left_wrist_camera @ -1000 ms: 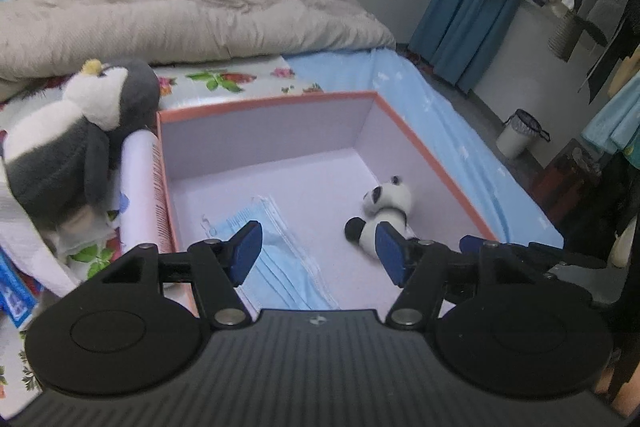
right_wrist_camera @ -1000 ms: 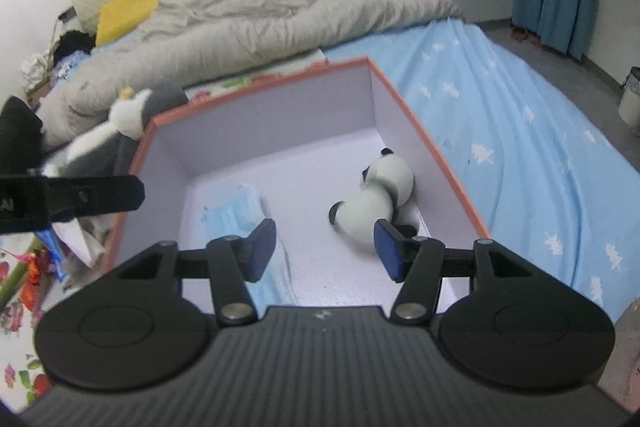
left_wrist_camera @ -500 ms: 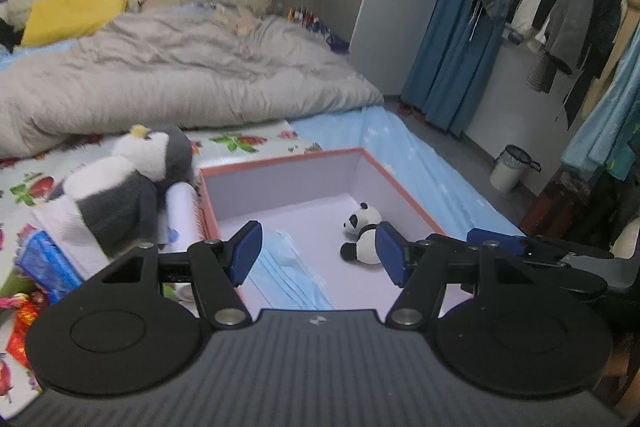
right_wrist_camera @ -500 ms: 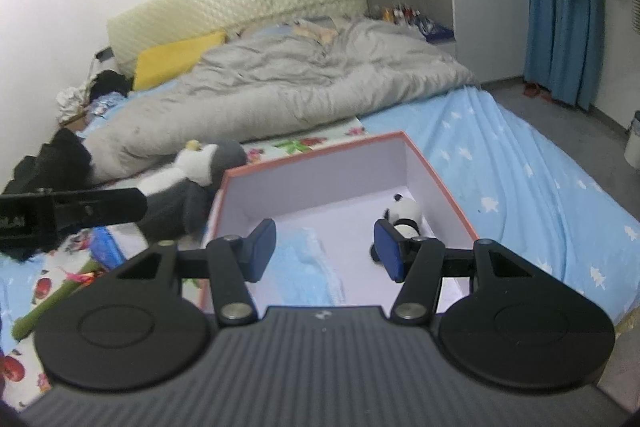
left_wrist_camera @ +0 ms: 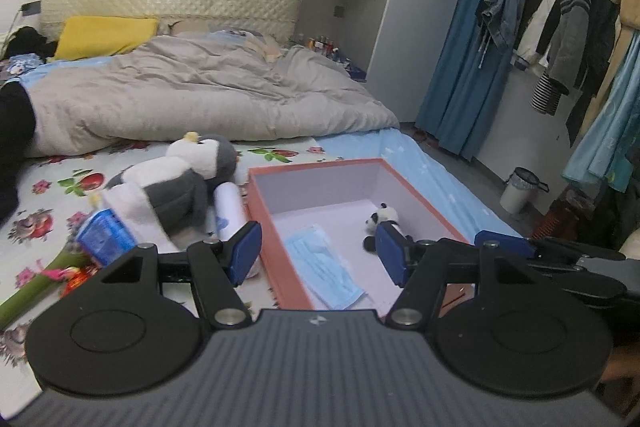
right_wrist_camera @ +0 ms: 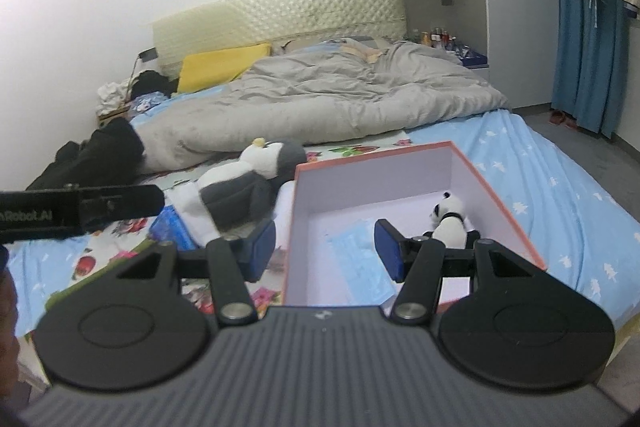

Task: Organize soft objects
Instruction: 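Withdraw both open tools up and away from the pink box, then move left tool toward red candy packet while right tool approaches blue tissue pack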

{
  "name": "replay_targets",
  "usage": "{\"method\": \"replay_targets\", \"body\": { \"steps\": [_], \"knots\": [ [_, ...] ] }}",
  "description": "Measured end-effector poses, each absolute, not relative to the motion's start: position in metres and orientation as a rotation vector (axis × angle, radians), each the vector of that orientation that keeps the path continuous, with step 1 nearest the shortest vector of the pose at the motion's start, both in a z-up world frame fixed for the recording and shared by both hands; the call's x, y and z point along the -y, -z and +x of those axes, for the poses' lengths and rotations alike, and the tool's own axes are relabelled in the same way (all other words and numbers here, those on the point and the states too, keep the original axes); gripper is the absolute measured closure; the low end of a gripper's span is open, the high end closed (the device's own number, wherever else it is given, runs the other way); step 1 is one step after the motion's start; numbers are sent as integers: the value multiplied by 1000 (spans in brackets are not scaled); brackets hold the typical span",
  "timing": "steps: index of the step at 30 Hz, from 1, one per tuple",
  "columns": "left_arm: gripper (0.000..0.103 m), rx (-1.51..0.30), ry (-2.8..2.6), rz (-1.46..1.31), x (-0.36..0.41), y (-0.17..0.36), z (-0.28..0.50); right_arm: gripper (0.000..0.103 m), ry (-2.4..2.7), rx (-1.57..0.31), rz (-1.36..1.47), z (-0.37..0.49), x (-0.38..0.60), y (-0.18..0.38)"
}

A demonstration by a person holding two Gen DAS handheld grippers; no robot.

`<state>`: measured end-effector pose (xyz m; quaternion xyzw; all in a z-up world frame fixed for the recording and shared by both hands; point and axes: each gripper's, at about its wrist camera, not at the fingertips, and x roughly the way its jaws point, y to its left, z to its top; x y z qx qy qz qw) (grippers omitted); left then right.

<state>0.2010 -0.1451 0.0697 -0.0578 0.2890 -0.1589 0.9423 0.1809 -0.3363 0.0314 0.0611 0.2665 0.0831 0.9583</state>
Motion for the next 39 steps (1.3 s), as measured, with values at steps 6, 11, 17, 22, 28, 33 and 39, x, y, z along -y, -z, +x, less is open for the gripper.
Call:
{"method": "replay_targets", "body": {
  "steps": [6,11,17,22,28,33,39],
  "knots": [
    [34,-585,279,-126,113,-63,163,45,-224,-551,130,158,311,-21],
    [34,-598,252,-157,86,-50,140,45,-267,-577,110,143,287,-10],
    [34,-619,214,-182,60,-33,122,45,-291,-588,108,131,266,1],
    [34,-630,182,-202,40,-18,109,45,-310,-603,103,124,250,15],
    [34,-643,138,-218,18,0,98,45,-343,-619,103,118,232,32],
    [34,-649,111,-233,5,15,90,45,-368,-640,102,113,223,46],
    [34,-660,89,-240,-3,32,82,45,-386,-645,75,104,214,57]
  ]
}}
